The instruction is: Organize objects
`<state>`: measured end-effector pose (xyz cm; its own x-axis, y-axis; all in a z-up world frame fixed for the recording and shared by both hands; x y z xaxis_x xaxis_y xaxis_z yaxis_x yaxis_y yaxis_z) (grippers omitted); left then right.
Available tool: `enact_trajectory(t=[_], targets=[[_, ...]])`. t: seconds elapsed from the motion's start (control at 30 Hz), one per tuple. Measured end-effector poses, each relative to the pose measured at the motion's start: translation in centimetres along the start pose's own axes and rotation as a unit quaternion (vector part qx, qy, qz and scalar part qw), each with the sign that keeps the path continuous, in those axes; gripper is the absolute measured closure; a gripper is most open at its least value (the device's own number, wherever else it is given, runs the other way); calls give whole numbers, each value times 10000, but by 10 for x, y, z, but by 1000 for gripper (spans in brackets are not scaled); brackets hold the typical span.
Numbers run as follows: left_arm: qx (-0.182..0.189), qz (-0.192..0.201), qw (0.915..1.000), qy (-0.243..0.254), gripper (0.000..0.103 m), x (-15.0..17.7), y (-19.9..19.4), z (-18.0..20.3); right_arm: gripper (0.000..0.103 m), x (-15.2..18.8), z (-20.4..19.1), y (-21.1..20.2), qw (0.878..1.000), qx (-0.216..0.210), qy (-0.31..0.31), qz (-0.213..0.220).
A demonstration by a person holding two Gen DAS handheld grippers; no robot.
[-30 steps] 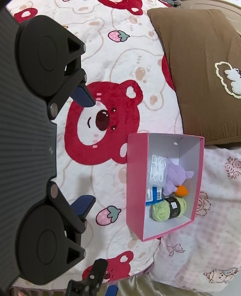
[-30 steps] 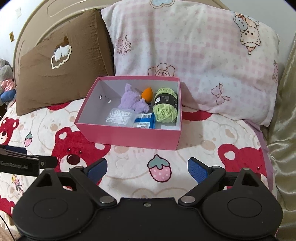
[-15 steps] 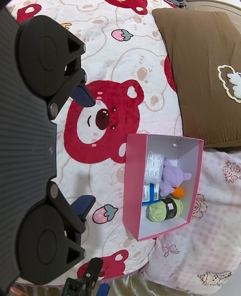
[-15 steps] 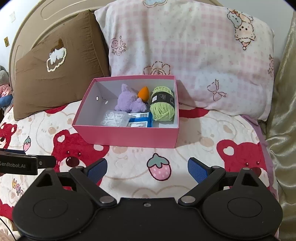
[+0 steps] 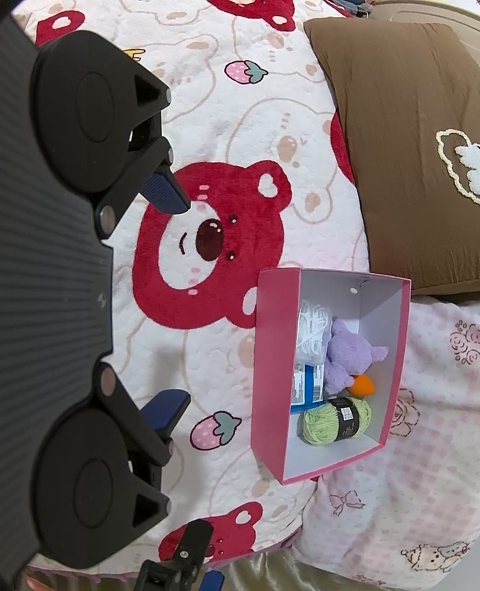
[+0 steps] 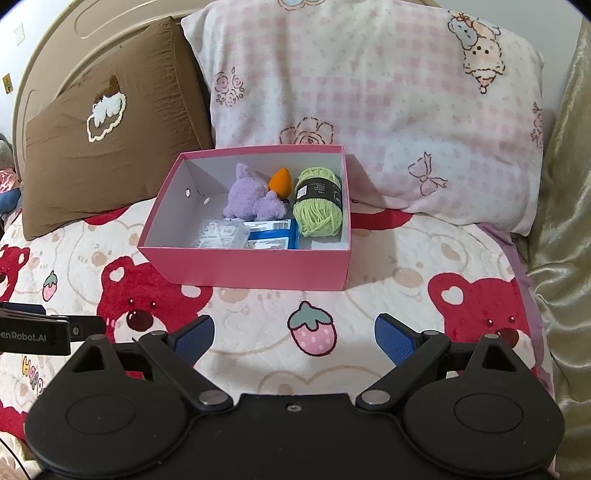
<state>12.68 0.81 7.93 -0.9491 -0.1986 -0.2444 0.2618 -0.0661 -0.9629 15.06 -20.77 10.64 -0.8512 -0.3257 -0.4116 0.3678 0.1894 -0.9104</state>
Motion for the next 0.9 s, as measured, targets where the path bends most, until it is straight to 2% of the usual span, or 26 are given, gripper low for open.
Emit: enact_trajectory(t=[0.9], targets=[[-138,-104,9999,-8,0,4,2,-1,7,3,-6,-1,10000,-24,-39,-43]])
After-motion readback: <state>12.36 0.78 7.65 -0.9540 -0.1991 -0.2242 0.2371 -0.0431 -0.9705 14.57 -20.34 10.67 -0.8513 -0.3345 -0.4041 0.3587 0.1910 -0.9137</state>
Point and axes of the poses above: each gripper's, at about its wrist camera, not at the fingertips, and y roughly the way its jaws point, z to its right, x to its underside, the point moved 3 cm from there along y, roughly the way its jaws point, and after that the axes turned 14 degrees about -z, right-handed, at the moved point
